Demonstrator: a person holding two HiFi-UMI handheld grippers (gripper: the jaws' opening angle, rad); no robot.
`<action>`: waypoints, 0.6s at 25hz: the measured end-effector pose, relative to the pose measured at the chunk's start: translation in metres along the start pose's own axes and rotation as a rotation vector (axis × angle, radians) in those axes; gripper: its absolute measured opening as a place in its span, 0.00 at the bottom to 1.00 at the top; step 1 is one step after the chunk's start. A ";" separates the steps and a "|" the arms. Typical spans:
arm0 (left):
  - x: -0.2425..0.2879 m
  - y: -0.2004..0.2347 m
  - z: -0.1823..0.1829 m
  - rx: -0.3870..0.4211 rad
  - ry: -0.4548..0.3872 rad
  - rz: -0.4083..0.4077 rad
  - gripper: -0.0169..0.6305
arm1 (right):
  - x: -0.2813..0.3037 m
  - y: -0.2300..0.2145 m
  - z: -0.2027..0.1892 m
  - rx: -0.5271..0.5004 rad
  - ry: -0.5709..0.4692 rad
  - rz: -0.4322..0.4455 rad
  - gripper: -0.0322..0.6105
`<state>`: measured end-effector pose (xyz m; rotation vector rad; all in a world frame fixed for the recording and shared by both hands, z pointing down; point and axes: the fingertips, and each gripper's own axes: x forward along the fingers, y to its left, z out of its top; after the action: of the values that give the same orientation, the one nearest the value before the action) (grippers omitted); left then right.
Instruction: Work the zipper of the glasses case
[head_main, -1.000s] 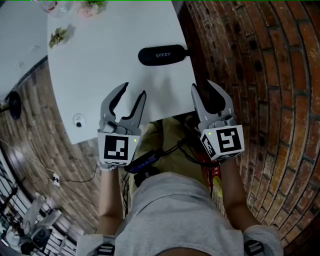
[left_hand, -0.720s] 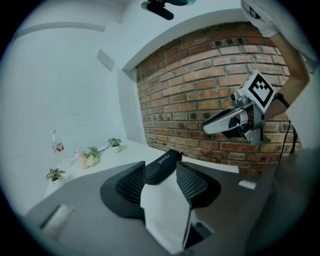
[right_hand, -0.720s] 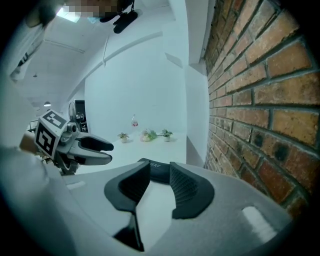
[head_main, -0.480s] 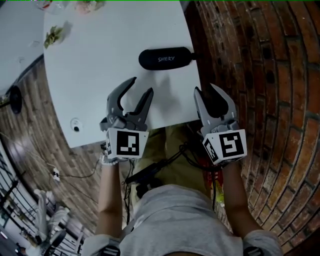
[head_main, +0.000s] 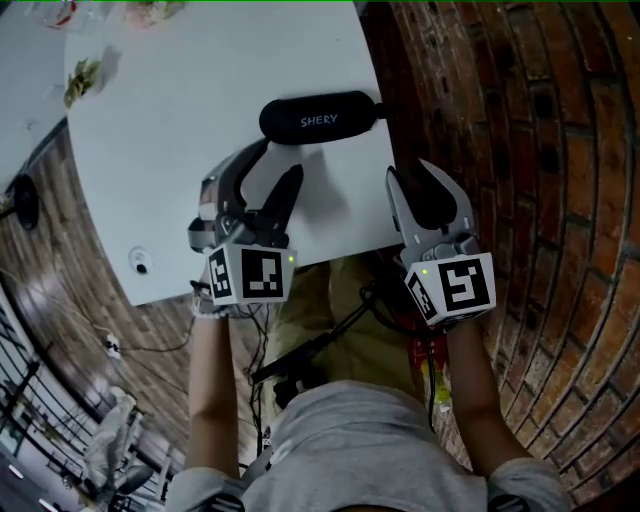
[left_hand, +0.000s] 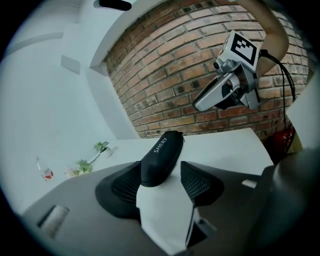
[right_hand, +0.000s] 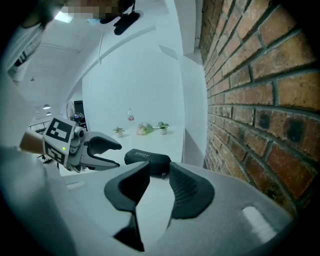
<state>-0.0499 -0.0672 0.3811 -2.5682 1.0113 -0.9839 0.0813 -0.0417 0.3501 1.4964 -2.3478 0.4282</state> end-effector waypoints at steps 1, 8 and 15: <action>0.003 0.000 0.000 0.012 0.003 -0.003 0.41 | 0.001 -0.001 0.000 0.000 0.002 0.004 0.24; 0.015 -0.008 -0.005 0.090 0.030 -0.023 0.41 | 0.011 -0.002 -0.005 0.011 0.016 0.026 0.24; 0.025 -0.009 -0.010 0.160 0.064 -0.022 0.42 | 0.019 -0.007 -0.006 0.016 0.021 0.039 0.24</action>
<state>-0.0386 -0.0769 0.4048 -2.4365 0.8827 -1.1122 0.0810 -0.0576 0.3646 1.4484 -2.3665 0.4707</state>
